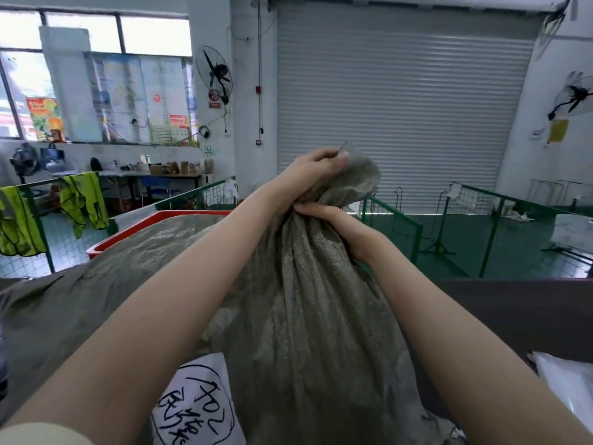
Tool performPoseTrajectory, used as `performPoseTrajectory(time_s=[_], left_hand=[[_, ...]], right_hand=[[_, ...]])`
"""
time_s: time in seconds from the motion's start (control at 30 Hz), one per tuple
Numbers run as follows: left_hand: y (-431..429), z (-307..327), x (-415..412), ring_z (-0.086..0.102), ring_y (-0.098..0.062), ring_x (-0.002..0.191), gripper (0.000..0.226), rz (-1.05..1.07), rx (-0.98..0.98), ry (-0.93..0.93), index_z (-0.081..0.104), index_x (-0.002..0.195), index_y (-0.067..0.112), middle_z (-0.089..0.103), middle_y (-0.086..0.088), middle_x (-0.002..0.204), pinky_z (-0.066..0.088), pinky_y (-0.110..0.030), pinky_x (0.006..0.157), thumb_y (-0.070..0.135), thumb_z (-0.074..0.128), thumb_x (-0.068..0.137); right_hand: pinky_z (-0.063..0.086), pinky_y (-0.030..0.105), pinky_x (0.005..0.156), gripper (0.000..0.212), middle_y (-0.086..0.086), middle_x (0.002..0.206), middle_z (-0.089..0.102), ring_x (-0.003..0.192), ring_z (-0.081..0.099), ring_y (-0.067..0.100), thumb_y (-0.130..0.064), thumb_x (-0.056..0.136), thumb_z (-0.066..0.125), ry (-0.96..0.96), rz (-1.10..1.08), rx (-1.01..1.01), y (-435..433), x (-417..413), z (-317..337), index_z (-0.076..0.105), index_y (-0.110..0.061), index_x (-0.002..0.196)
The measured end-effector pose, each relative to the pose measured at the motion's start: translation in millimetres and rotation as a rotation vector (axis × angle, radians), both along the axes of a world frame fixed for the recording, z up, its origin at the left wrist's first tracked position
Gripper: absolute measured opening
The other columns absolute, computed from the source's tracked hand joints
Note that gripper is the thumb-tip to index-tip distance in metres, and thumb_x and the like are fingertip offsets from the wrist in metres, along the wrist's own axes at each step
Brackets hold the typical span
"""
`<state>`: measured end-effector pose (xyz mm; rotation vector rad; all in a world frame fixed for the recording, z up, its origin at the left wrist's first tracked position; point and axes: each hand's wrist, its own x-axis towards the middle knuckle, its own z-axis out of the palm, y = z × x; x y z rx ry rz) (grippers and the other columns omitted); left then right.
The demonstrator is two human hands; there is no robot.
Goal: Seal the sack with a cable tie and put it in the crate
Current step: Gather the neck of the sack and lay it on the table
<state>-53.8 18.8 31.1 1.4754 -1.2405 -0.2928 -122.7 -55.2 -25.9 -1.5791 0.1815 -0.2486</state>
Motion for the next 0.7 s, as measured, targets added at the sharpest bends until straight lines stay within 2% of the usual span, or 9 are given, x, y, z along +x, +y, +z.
performPoseTrajectory(time_s=[0.07,0.17,0.27,0.33,0.4,0.47,0.6,0.67,0.7], left_hand=[[4.9,1.7,6.9,0.053,-0.022,0.121,0.054,-0.04,0.127,0.05,0.049,0.131,0.007,0.055,-0.011,0.134,0.039,-0.035,0.109,0.045,0.041,0.093],[16.1,4.7,19.7,0.056,-0.027,0.117,0.064,0.283,0.132,-0.026,0.052,0.129,0.011,0.058,-0.012,0.13,0.041,-0.044,0.106,0.058,0.032,0.09],[30.7,-0.1,38.9,0.056,-0.023,0.101,0.043,0.566,0.123,-0.173,0.055,0.118,0.007,0.056,-0.006,0.108,0.047,-0.036,0.093,0.039,0.036,0.096],[41.9,-7.1,46.6,0.054,-0.023,0.093,0.038,0.607,0.285,-0.24,0.059,0.107,0.008,0.058,-0.016,0.109,0.045,-0.031,0.079,0.038,0.038,0.095],[49.8,-15.5,43.3,0.057,-0.029,0.105,0.059,0.492,0.543,-0.128,0.054,0.123,0.009,0.056,-0.019,0.126,0.045,-0.035,0.091,0.053,0.031,0.092],[54.6,-22.7,38.1,0.059,-0.029,0.106,0.067,0.287,0.632,0.12,0.052,0.122,0.014,0.062,-0.011,0.115,0.045,-0.038,0.097,0.064,0.025,0.088],[58.5,-31.9,43.5,0.06,-0.022,0.077,0.032,0.193,0.463,0.4,0.06,0.086,0.01,0.064,-0.007,0.084,0.048,-0.031,0.076,0.038,0.046,0.093],[59.7,-31.9,47.9,0.059,-0.021,0.071,0.014,0.295,0.34,0.431,0.061,0.088,0.007,0.063,-0.008,0.081,0.048,-0.03,0.067,0.021,0.058,0.087],[60.5,-30.3,48.5,0.058,-0.019,0.069,0.011,0.355,0.239,0.422,0.062,0.092,0.006,0.062,-0.007,0.079,0.048,-0.027,0.062,0.015,0.062,0.085]], right_hand=[[0.053,0.037,0.089,0.049,0.013,0.107,0.072,0.097,0.068,0.028,-0.022,0.066,0.072,-0.026,-0.122,0.015,4.5,6.6,-1.3,0.064,-0.007,0.112],[0.054,0.029,0.064,0.085,0.018,0.102,0.069,0.079,0.068,0.03,-0.012,0.046,0.071,-0.006,-0.316,0.027,2.9,14.7,-1.3,0.048,0.001,0.127],[0.041,0.012,0.036,0.044,0.013,0.065,0.062,0.038,0.061,0.015,0.003,0.068,0.055,0.0,-0.421,0.016,0.9,15.8,1.8,0.049,-0.002,0.111],[0.033,0.007,0.029,0.033,0.012,0.063,0.05,0.022,0.049,0.008,0.01,0.074,0.044,-0.001,-0.465,0.006,2.5,16.4,1.9,0.044,-0.006,0.103],[0.034,0.008,0.03,0.035,0.01,0.065,0.049,0.021,0.048,0.009,0.012,0.073,0.039,-0.048,-0.457,0.05,5.8,21.4,1.1,0.043,-0.006,0.102],[0.036,0.009,0.031,0.038,0.012,0.053,0.057,0.024,0.051,0.01,0.016,0.07,0.037,-0.105,-0.439,0.067,8.5,27.5,0.3,0.045,-0.003,0.102],[0.034,0.009,0.03,0.019,-0.005,0.027,0.052,0.024,0.05,0.006,0.019,0.064,0.042,-0.15,-0.433,-0.015,11.1,33.3,2.7,0.049,0.002,0.065],[0.033,0.009,0.029,0.019,-0.006,0.026,0.051,0.023,0.048,0.005,0.017,0.059,0.047,-0.137,-0.446,-0.045,11.7,30.9,4.6,0.057,0.001,0.058],[0.033,0.009,0.029,0.018,-0.006,0.026,0.051,0.023,0.048,0.005,0.016,0.059,0.049,-0.126,-0.456,-0.039,11.0,29.8,5.6,0.058,0.003,0.067]])
